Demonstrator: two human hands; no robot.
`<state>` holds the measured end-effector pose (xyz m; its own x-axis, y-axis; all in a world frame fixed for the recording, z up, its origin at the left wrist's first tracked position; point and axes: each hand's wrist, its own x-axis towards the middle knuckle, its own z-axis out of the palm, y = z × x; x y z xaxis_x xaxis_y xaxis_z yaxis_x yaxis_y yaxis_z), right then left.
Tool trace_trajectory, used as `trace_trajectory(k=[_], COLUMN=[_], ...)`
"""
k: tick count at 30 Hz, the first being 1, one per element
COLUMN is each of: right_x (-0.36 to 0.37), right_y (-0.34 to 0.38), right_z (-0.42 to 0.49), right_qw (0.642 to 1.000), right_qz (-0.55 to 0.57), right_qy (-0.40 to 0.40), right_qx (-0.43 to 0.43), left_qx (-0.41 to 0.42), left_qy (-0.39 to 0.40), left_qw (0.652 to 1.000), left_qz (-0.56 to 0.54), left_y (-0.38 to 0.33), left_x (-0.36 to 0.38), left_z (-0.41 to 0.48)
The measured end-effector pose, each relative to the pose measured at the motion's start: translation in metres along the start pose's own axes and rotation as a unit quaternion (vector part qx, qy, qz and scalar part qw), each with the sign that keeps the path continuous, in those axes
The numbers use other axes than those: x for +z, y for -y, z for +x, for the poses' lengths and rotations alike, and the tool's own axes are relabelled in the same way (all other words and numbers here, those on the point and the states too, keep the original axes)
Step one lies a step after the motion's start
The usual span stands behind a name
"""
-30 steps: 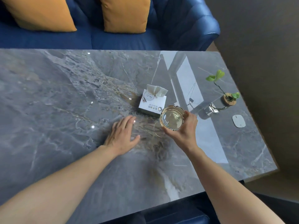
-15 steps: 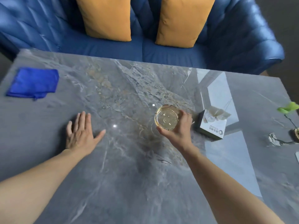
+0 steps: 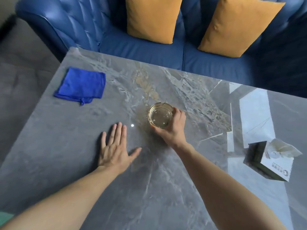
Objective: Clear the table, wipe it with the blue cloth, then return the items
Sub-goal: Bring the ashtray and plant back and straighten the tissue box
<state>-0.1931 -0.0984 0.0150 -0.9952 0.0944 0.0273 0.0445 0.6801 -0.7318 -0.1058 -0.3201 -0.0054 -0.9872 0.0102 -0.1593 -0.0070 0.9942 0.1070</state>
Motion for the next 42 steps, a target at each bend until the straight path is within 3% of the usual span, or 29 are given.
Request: trace_trajectory(k=[12, 23, 34, 42], right_x=[0.07, 0.095, 0.089, 0.036], right_y=[0.065, 0.081, 0.083, 0.057], right_z=[0.055, 0.084, 0.083, 0.039], right_qw=[0.999, 0.996, 0.989, 0.982], right_qz=[-0.015, -0.075, -0.115, -0.165], right_qy=[0.032, 0.052, 0.096, 0.085], right_qx=[-0.018, -0.026, -0.01, -0.028], left_qx=[-0.009, -0.012, -0.01, -0.009], left_qy=[0.024, 0.039, 0.035, 0.015], left_qw=[1.0, 0.999, 0.999, 1.0], left_qz=[-0.011, -0.021, -0.02, -0.013], left_y=[0.002, 0.002, 0.004, 0.005], left_x=[-0.005, -0.007, -0.006, -0.003], left_z=[0.004, 0.005, 0.006, 0.005])
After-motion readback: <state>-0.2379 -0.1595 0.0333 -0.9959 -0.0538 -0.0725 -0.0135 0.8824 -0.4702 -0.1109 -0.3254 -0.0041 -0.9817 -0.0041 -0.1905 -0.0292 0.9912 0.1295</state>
